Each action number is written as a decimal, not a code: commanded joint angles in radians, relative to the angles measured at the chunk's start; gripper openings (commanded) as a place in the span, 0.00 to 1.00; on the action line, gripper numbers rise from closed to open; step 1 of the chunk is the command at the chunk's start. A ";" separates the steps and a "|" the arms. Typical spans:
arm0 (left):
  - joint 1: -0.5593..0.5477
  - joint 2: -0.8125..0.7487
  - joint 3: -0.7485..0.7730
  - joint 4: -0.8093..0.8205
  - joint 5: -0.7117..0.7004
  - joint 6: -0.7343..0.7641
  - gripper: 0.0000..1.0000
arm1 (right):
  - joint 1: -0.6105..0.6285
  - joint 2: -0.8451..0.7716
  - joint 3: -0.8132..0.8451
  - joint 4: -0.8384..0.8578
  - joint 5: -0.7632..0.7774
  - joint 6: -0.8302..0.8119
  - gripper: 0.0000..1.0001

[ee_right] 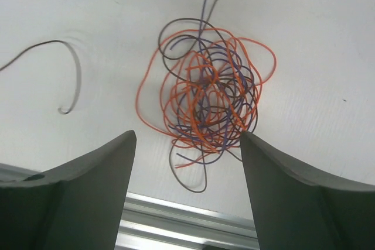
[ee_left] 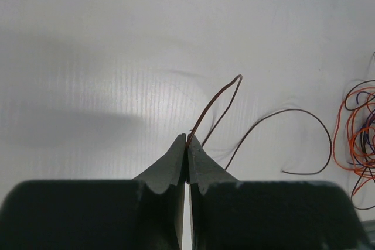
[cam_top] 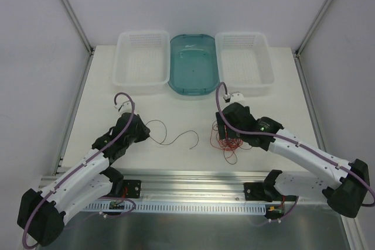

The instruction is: Untangle the cables

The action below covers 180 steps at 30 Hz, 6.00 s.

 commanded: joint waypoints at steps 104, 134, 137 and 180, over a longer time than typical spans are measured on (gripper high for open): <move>0.263 -0.101 0.072 -0.131 0.634 0.141 0.99 | 0.081 0.343 0.000 0.383 -0.277 0.076 0.54; -0.324 0.870 0.627 0.111 0.220 -0.092 0.98 | 0.077 -0.236 -0.326 0.284 0.016 0.150 0.70; -0.338 0.942 0.656 0.112 0.219 -0.104 0.91 | 0.078 -0.234 -0.367 0.378 -0.036 0.145 0.69; 0.056 0.449 0.084 0.137 0.107 -0.026 0.00 | -0.150 -0.688 -0.067 -0.200 0.250 -0.014 0.01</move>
